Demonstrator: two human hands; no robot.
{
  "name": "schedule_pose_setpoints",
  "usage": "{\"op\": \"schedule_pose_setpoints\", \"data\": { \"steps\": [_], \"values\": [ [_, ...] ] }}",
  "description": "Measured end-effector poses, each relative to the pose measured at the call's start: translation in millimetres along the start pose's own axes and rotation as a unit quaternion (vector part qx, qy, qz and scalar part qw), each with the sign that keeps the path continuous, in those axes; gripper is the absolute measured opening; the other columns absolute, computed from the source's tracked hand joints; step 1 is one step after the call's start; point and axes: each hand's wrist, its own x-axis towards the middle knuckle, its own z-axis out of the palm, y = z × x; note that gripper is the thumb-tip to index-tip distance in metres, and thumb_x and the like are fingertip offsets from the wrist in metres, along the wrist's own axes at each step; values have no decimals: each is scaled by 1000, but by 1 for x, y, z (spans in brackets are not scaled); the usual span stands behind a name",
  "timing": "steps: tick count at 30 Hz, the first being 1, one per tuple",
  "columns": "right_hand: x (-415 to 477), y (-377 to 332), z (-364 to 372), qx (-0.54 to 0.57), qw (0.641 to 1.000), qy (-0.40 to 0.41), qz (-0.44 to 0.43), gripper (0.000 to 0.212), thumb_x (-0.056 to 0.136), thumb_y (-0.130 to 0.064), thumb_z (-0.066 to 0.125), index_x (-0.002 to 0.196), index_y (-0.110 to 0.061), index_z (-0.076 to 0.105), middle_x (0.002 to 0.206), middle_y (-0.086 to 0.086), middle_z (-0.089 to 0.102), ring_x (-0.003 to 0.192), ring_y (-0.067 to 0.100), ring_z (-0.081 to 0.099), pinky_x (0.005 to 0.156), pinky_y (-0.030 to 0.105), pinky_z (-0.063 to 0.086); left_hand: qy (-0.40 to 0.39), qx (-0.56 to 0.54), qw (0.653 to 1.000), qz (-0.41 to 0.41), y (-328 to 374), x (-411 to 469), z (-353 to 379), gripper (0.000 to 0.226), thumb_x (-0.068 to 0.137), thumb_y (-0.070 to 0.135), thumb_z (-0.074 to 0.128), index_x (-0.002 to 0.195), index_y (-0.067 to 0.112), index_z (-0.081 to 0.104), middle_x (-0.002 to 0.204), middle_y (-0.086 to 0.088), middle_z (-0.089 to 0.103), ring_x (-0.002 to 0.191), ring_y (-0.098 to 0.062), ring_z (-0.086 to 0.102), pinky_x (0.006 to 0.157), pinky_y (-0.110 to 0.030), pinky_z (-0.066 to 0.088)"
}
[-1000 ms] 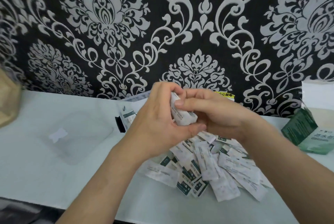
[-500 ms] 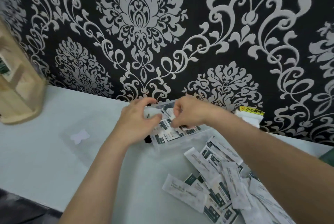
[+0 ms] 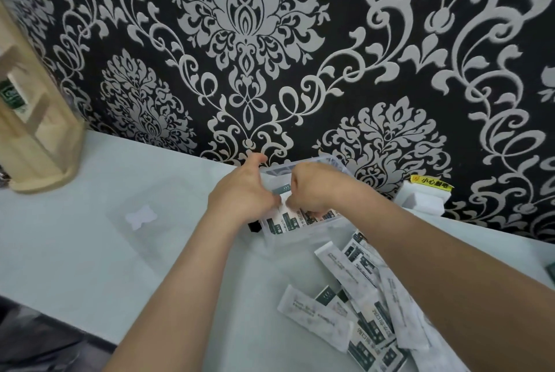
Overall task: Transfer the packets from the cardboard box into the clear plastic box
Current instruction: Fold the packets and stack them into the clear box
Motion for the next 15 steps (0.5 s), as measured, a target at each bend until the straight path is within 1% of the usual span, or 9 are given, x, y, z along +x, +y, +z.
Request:
{"op": "schedule_pose_setpoints", "data": {
  "steps": [3, 4, 7, 10, 11, 13, 14, 15],
  "values": [
    [1, 2, 0, -2, 1000, 15, 4, 25, 88, -8, 55, 67, -17, 46, 71, 4, 64, 73, 21, 69, 71, 34, 59, 2, -3, 1000, 8, -1, 1, 1, 66, 76, 35, 66, 135, 35, 38, 104, 4, 55, 103, -24, 58, 89, -42, 50],
    [0, 2, 0, -2, 1000, 13, 4, 28, 89, -7, 54, 65, -17, 44, 71, 4, 63, 75, 21, 70, 73, 35, 59, 3, -1, 1000, 11, -1, 2, 2, 64, 77, 35, 65, 135, 35, 38, 108, 3, 56, 105, -24, 58, 90, -42, 49],
    [-1, -1, 0, -17, 1000, 8, 0, 26, 90, -7, 54, 68, -16, 46, 76, 5, 66, 78, 23, 70, 77, 39, 59, 24, 10, 999, 20, -3, 5, 3, 60, 81, 33, 62, 136, 34, 39, 127, 1, 55, 114, -24, 53, 94, -42, 48],
    [-2, -2, 0, -23, 1000, 14, -4, 24, 90, -5, 54, 71, -17, 47, 78, 5, 64, 79, 22, 69, 79, 39, 58, 45, 20, 998, 45, -4, 6, 4, 56, 83, 31, 60, 136, 33, 41, 134, -1, 51, 122, -24, 47, 98, -41, 44],
    [-2, -2, 1, -15, 1000, 18, -4, 21, 89, -4, 53, 73, -17, 49, 78, 5, 64, 80, 23, 68, 80, 39, 58, 51, 22, 997, 58, -4, 5, 5, 55, 84, 30, 60, 135, 32, 42, 134, -1, 50, 124, -24, 45, 100, -39, 42],
    [-3, 0, 1, 14, 999, 44, -5, 11, 88, -3, 53, 87, -14, 56, 85, 6, 65, 82, 23, 67, 80, 40, 57, 89, 25, 991, 96, -2, 1, 4, 50, 84, 26, 60, 133, 32, 47, 132, -1, 51, 124, -22, 44, 100, -37, 40],
    [-4, 2, -1, 34, 997, 70, -4, 12, 88, -5, 54, 94, -13, 58, 88, 6, 67, 83, 23, 67, 79, 40, 57, 123, 20, 984, 131, 1, -3, 2, 46, 84, 23, 60, 129, 31, 51, 127, 1, 53, 121, -20, 45, 98, -35, 40],
    [-8, 6, -3, 59, 993, 97, -6, 13, 89, -7, 55, 98, -14, 59, 89, 5, 67, 82, 22, 68, 76, 39, 58, 159, 7, 971, 178, 5, -9, -1, 40, 85, 20, 61, 123, 30, 56, 121, 3, 55, 114, -17, 49, 96, -34, 42]
  ]
}}
